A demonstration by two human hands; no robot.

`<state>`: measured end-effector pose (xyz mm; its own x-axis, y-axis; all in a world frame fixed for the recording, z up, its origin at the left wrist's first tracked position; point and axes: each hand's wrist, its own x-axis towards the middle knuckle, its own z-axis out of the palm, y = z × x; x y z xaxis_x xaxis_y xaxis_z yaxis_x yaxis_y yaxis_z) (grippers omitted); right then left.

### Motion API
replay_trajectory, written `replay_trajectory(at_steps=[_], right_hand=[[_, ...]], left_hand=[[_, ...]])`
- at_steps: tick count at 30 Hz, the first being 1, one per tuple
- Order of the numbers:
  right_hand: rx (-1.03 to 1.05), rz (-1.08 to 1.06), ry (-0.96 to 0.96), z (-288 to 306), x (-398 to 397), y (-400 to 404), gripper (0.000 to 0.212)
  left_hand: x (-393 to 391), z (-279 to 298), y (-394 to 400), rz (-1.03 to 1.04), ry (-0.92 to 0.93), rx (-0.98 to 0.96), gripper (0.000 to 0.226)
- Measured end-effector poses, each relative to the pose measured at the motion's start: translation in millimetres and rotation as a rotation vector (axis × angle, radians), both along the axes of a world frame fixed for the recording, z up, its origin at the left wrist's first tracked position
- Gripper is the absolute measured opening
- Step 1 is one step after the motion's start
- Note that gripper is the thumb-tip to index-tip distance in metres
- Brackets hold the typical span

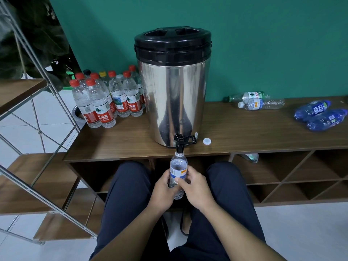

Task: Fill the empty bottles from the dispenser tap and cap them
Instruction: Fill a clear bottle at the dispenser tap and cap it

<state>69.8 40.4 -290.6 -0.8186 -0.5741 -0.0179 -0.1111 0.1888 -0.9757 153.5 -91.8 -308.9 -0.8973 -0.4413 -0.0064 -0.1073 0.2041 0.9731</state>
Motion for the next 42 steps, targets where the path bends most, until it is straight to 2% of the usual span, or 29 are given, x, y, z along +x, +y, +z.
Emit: replay_trajectory(at_steps=[42], right_hand=[[-0.022,-0.009,0.0,0.2,0.9,0.1,0.038]], left_hand=[[0.6,1.1,0.5,-0.001,0.014,-0.009,0.048]])
